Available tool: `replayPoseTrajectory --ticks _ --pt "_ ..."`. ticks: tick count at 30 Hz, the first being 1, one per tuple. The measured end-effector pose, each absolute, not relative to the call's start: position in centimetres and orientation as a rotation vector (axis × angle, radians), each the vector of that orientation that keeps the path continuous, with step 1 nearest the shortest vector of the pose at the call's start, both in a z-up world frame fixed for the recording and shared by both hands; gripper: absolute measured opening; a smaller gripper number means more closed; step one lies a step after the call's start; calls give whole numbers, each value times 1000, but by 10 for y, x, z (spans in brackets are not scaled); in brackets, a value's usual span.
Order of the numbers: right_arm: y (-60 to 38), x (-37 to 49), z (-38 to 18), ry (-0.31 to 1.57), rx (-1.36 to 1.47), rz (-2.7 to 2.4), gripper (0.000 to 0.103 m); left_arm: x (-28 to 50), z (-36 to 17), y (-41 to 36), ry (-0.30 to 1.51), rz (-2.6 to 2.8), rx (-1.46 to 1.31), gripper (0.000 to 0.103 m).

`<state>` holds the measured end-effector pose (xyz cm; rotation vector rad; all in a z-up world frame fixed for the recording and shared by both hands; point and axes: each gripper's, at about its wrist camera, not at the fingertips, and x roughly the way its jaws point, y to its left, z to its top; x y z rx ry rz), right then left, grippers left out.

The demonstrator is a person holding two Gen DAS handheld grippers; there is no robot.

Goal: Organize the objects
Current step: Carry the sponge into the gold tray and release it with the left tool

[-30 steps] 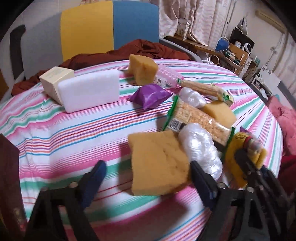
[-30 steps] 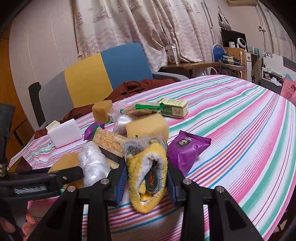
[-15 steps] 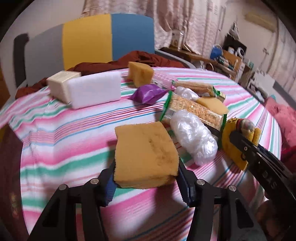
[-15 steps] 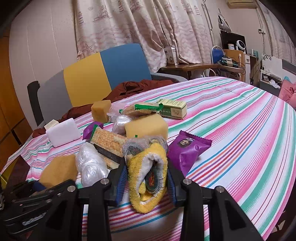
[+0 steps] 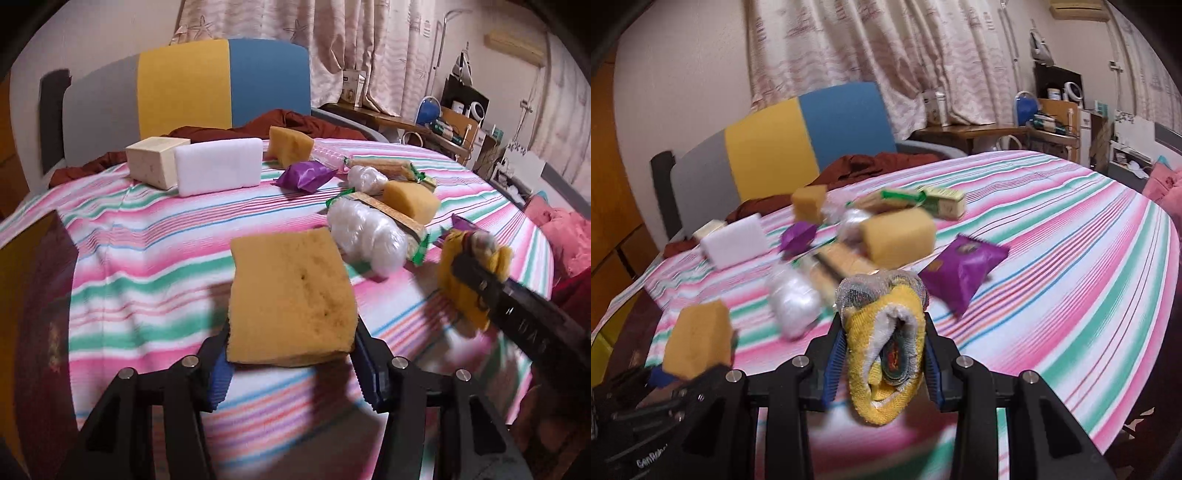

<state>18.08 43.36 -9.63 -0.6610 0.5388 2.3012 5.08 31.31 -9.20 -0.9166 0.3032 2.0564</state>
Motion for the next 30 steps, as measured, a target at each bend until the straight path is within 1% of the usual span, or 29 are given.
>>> replayPoseTrajectory --ticks 5,10,14,20,23,26,30 --pt "410 179 -87 497 -691 2377 37 62 -70 276 185 2042 -905 56" --pt "392 168 -78 514 -724 2443 37 65 -41 237 81 2069 -870 56" --pt "371 158 -70 511 -754 2530 37 56 -30 202 18 2135 -884 56" --pt "332 142 -52 456 -762 2679 37 36 -27 148 -42 2262 -921 57" --pt "312 137 -40 425 -744 2750 37 23 -30 119 -37 2346 -956 57" --pt "295 133 -29 400 -725 2814 37 8 -37 86 -44 2441 -1014 57" --pt "278 127 -22 395 -728 2876 37 -14 -51 44 -114 2514 -1144 57"
